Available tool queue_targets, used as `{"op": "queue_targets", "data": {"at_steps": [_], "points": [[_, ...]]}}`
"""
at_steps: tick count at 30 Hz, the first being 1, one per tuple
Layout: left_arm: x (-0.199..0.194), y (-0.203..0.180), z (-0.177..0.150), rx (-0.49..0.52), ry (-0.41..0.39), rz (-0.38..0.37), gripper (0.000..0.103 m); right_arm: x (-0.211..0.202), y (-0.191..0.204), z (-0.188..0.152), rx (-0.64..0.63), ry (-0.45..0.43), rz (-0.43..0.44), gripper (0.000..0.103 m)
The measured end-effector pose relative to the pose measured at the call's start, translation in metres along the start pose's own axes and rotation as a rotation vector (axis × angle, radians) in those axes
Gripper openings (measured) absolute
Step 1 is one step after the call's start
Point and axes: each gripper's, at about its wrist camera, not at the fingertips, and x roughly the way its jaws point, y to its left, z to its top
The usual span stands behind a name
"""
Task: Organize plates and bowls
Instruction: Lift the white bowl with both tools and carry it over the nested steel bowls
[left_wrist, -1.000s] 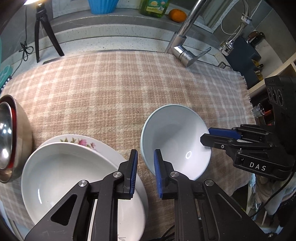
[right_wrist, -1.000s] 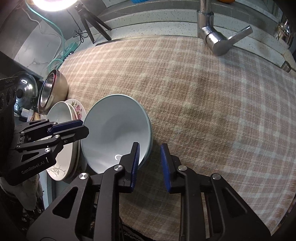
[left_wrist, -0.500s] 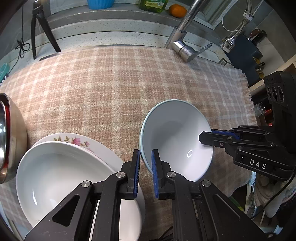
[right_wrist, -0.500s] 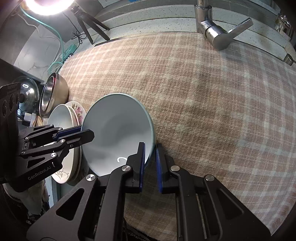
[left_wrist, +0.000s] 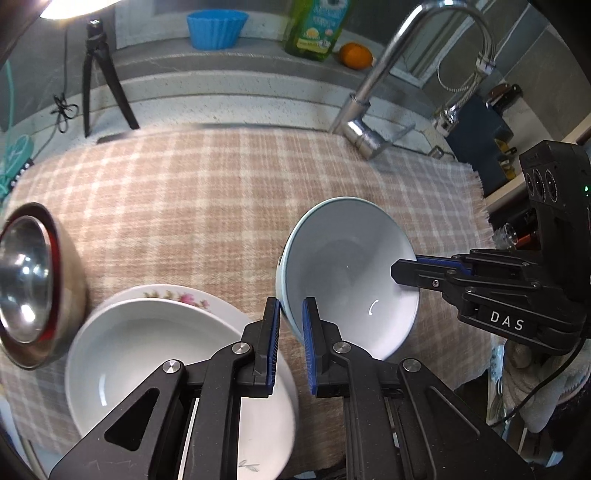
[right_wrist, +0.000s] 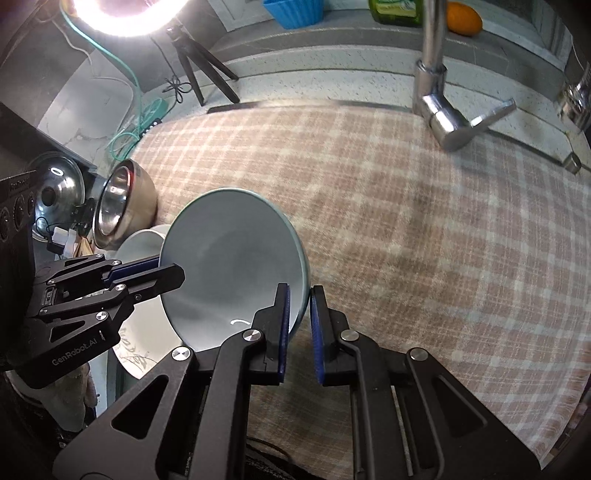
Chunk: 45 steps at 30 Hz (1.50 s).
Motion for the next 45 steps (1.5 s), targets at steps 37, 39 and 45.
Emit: {"op": "queue_targets", "data": {"at_steps": [37, 39, 45], "points": [[-0.102, 0.181, -0.018, -0.186, -0.116, 0.130, 0.011, 0.056, 0.213, 0.082, -0.222, -0.001, 0.094, 0.011], [-0.102, 0.192, -0.018, -0.198, -0.108, 0.133, 0.011, 0.062, 0.221, 0.084, -0.228, 0.006, 0.097, 0.011], [-0.098, 0.216, -0.019, -0.234, -0.082, 0.128, 0.011, 0.081, 0.233, 0.092, -0.222, 0.032, 0.101, 0.011]]}}
